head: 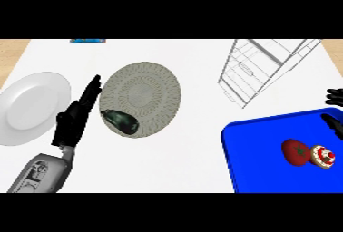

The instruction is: Pick the cupcake from the tray and place it in the tiered shelf

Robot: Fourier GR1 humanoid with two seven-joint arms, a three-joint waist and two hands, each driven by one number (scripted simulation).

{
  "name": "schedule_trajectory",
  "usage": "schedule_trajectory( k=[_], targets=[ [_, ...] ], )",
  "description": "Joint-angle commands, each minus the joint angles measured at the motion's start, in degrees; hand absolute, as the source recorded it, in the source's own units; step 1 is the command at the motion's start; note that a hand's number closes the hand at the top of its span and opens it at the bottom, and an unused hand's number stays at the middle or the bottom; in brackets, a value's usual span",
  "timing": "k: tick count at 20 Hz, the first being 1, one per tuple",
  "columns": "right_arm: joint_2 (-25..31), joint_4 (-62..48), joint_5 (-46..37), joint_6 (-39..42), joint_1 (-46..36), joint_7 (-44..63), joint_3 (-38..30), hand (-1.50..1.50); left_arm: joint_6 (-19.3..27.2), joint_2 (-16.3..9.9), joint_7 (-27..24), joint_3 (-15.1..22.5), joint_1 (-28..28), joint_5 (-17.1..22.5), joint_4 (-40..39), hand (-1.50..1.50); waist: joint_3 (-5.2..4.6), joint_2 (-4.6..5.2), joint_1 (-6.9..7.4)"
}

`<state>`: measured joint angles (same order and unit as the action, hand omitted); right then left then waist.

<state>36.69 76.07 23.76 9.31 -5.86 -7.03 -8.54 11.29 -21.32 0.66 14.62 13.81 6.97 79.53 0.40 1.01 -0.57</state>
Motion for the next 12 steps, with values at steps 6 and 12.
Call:
schedule_trajectory(
  k=[6,12],
  targets=[
    [-1.10,-29.76,1.71,10.21,-2.15,-27.18,-11.20,-1.50,1.74,5.74,-1.44,2.78,-1.20,-1.10,0.72,0.00,-0.04,-0.42,1.68],
    [10.85,-33.69,-5.06,29.53,-2.95,-30.03,-5.71,-1.50,2.10,6.02,-1.20,2.01,-0.74,-1.66,0.61,0.00,-0.18,-0.62,1.61]
  ],
)
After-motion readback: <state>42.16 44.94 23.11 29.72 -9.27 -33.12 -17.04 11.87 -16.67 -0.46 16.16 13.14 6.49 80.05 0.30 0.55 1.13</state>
